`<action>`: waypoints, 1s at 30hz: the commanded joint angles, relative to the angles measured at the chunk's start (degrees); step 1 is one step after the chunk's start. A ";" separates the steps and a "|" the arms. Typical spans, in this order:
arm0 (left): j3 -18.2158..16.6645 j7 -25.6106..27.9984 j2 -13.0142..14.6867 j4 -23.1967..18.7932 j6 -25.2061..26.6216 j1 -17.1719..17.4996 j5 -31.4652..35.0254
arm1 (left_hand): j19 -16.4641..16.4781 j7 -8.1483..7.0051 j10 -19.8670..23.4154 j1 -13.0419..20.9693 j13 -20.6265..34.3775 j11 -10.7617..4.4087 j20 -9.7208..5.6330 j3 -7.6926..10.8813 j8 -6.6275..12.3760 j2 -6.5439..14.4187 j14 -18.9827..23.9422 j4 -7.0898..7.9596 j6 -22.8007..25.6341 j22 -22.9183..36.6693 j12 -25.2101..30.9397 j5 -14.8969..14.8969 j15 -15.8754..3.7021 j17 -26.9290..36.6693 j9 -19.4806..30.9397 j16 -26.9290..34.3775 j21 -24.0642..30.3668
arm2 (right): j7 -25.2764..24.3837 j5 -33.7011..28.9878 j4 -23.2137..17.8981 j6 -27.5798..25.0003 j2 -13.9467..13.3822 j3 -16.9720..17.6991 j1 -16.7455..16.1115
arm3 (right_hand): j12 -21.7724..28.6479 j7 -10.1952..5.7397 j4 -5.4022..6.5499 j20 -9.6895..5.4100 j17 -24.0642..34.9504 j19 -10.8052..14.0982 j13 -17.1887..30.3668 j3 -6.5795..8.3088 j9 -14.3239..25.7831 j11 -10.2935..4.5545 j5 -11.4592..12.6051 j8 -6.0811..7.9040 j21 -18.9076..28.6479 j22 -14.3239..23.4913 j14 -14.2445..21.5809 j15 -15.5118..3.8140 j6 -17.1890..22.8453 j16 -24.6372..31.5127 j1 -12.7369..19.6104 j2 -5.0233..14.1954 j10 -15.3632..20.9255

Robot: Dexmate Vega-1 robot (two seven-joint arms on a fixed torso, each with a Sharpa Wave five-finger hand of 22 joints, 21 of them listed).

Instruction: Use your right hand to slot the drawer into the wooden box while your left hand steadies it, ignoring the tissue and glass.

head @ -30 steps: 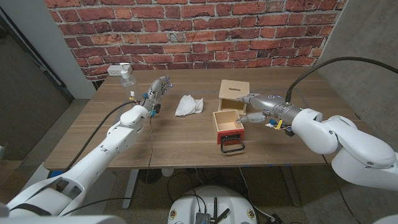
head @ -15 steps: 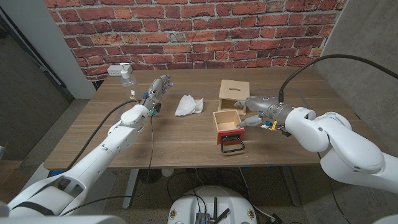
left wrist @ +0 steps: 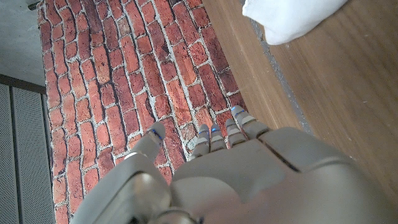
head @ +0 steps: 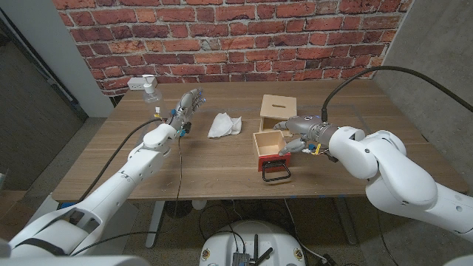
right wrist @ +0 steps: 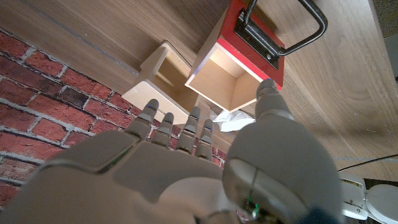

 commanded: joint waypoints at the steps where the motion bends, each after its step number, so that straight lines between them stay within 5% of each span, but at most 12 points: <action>1: 0.05 -1.00 -0.30 1.09 -0.69 -0.25 -0.39 | -0.05 -0.10 0.10 -0.42 0.27 -0.11 -2.61 0.44 0.12 3.39 0.28 -0.07 0.65 0.19 0.33 -0.02 0.23 0.18 0.33 0.09 0.11 | 8.55 -9.08 2.80 3.87 8.32 -2.31 1.20 | 0.03 -0.39 -0.09 0.41 -0.02 -0.15 0.23 0.67 0.31 -0.72 -0.19 0.19 -0.26 0.17 -0.24 -0.12 0.51 0.53 1.07 -0.26 0.11; 16: -0.07 -2.02 -0.42 2.09 -1.32 -0.06 -1.00 | -0.03 -0.07 0.13 -0.51 0.27 0.02 -2.63 0.64 0.08 3.40 0.28 -0.15 0.66 0.20 0.29 -0.03 0.26 0.18 0.34 0.06 0.13 | 11.75 -17.11 5.29 10.16 15.79 -1.26 -1.80 | 0.02 -1.34 0.53 -0.84 0.26 1.83 0.47 1.93 0.28 -1.92 -0.88 0.76 0.49 0.17 3.78 -3.45 2.52 2.55 4.38 -0.98 1.62; 22: 0.09 -2.42 -0.55 2.64 -1.05 -0.19 -1.21 | -0.04 -0.05 0.15 -0.56 0.27 -0.07 -2.61 0.74 0.07 3.44 0.24 -0.16 0.66 0.20 0.28 -0.03 0.23 0.19 0.34 0.05 0.13 | 12.55 -18.60 6.10 11.91 18.26 -0.38 -3.08 | 0.08 -2.04 0.80 -2.60 0.74 5.05 0.68 2.44 0.25 -2.53 -1.18 1.06 1.12 0.22 8.10 -7.70 3.95 4.69 5.78 -1.28 3.01; 30: 0.19 -3.05 -0.81 3.44 -1.26 -0.50 -1.42 | -0.01 -0.06 0.16 -0.59 0.28 -0.01 -2.59 0.85 0.06 3.47 0.26 -0.20 0.68 0.20 0.26 -0.03 0.21 0.18 0.35 0.05 0.15 | 12.33 -19.99 7.48 13.95 20.44 0.69 -4.06 | 0.53 -2.77 0.92 -4.27 1.23 7.79 0.85 2.64 0.24 -2.99 -1.34 1.53 1.38 0.24 12.85 -10.40 5.95 6.94 6.76 -1.68 5.21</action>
